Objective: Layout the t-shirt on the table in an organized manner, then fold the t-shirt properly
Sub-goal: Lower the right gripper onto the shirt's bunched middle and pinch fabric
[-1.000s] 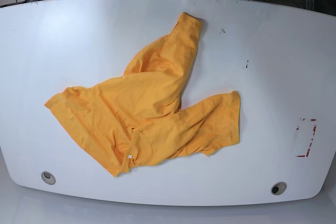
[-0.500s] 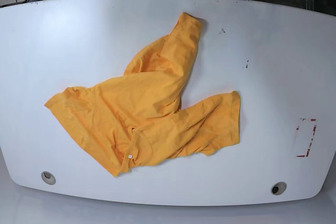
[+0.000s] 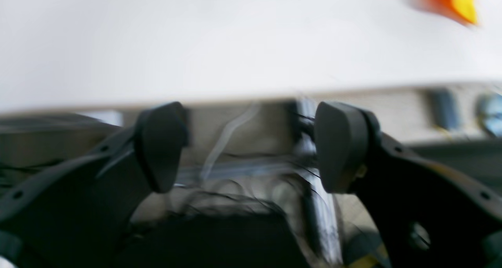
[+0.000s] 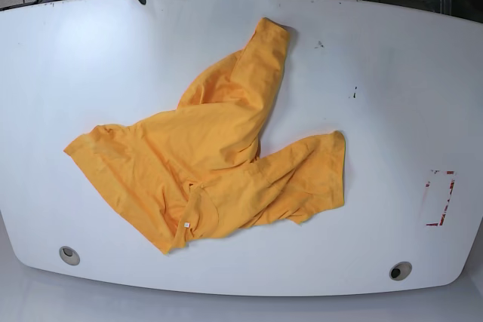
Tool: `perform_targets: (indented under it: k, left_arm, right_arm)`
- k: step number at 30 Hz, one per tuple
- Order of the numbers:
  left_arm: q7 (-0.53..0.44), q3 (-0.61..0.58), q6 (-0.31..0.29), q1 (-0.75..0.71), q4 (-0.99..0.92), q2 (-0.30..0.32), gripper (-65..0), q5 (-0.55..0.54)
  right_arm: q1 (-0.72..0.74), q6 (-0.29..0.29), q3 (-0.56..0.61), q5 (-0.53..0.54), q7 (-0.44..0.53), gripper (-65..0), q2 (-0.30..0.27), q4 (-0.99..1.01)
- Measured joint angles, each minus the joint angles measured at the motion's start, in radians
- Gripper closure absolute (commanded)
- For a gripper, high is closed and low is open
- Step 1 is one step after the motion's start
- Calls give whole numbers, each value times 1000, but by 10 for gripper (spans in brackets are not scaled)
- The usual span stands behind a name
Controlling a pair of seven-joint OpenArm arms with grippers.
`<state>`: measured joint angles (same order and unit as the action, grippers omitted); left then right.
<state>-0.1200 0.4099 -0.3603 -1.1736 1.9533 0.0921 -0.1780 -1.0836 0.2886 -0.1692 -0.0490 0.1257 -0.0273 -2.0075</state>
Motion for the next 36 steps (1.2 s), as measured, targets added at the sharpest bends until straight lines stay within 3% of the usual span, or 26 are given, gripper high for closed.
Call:
perform_targets:
  k: [10, 22, 28, 36]
  left_arm:
    - [0, -10, -6, 149, 11, -13, -486, 1]
    - [0, -5, -5, 251, 12, -92, -486, 2]
    - [5, -7, -8, 278, 10, -90, -486, 5]
    - [166, -6, -10, 380, 12, -89, -486, 5]
  right_arm:
    - [182, 0, 0, -7, -23, -501, -3, 0]
    - [490, 6, 6, -6, -274, -501, -31, 6]
    - [632, 11, 6, -7, -391, -501, -32, 11]
    - [790, 8, 6, 0, -542, -501, -33, 39]
